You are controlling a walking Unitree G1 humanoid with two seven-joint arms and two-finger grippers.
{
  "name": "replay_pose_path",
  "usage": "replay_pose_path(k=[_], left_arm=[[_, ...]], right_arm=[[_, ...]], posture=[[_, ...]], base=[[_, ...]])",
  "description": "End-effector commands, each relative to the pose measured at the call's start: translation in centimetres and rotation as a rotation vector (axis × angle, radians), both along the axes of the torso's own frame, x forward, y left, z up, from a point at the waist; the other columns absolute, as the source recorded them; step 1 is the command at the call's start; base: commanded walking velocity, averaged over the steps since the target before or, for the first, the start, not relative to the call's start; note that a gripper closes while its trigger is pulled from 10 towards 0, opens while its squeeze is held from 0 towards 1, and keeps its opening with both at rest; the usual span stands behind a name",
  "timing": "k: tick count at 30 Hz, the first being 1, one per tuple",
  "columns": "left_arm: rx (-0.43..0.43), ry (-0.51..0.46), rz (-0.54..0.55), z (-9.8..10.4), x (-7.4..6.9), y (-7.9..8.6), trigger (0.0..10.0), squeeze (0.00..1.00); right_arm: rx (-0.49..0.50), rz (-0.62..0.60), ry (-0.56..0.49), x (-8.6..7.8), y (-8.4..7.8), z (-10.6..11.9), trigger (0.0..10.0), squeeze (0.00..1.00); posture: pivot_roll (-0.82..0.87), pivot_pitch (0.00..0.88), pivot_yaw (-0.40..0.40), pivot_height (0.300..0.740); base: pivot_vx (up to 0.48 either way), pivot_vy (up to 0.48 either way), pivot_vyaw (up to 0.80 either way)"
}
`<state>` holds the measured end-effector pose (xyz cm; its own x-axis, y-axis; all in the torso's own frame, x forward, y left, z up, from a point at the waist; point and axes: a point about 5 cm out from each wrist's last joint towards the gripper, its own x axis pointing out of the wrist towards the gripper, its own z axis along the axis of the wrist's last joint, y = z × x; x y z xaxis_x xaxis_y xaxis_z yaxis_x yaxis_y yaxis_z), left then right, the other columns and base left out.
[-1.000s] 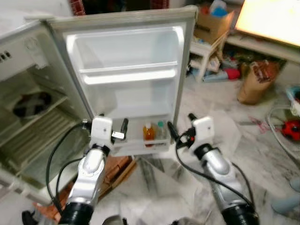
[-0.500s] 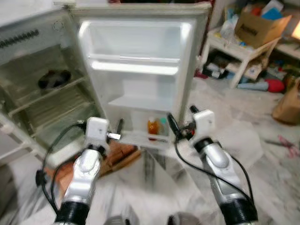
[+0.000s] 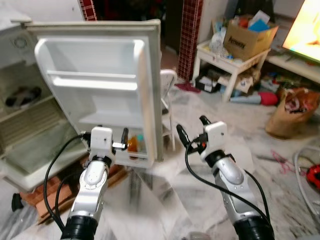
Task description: Restocking fridge
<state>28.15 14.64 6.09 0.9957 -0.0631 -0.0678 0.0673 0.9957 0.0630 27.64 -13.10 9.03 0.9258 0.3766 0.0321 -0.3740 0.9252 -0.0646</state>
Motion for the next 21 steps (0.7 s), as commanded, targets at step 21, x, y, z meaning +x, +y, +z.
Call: replay_pose_path(k=[21], left_arm=[[0.057,0.098,0.052,-2.0,-3.1,2.2,10.0,0.00]], right_arm=[[-0.004,-0.034,-0.049,0.9,-0.1,0.9,10.0,0.00]], posture=[[-0.06,0.000,0.063,0.740]], base=[[0.198,0.000,0.39]])
